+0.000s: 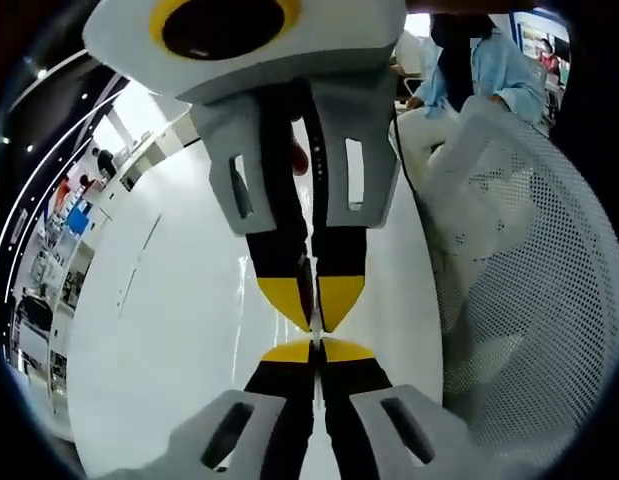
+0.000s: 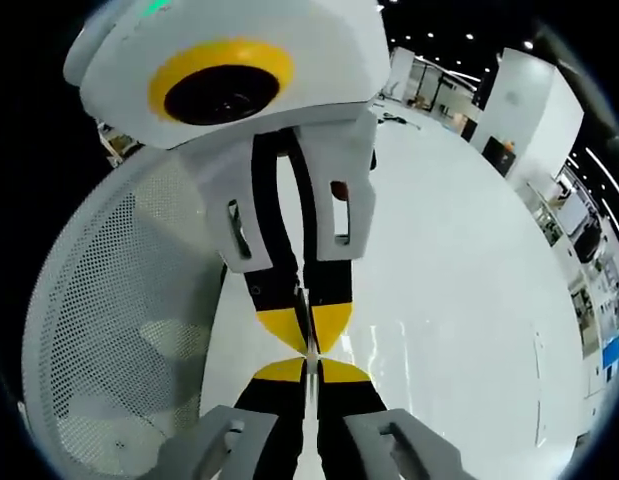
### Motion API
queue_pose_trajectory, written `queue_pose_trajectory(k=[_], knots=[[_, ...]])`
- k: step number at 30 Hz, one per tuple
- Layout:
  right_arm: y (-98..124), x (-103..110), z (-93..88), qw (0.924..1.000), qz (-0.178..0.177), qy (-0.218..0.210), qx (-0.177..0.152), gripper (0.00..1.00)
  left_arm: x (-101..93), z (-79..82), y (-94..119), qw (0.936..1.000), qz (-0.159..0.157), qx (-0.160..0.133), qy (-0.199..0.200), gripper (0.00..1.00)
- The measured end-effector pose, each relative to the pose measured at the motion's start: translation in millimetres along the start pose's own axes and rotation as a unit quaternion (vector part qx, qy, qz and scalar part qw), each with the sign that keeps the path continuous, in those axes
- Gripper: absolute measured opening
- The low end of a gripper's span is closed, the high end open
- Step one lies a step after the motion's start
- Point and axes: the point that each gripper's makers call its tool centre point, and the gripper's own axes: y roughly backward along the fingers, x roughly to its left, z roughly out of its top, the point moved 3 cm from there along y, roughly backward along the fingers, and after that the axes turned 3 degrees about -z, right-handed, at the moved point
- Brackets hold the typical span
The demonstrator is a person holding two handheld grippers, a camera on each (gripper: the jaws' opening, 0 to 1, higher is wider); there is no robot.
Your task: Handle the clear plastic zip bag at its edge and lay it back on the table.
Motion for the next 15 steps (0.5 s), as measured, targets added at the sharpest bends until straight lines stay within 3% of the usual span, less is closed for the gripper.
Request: queue_pose_trajectory(k=[6, 15], knots=[[-0.2, -0.6, -0.2, 0.9999, -0.003, -0.011, -0.002, 0.0, -0.8, 1.7, 0.3, 0.9995, 0.0, -0.003, 0.03, 0.0], [-0.6, 1.6, -3.0, 0.9999, -0.002, -0.011, 0.004, 0.0, -3.1, 0.2, -1.3, 0.9994, -0.006, 0.001, 0.033, 0.0]])
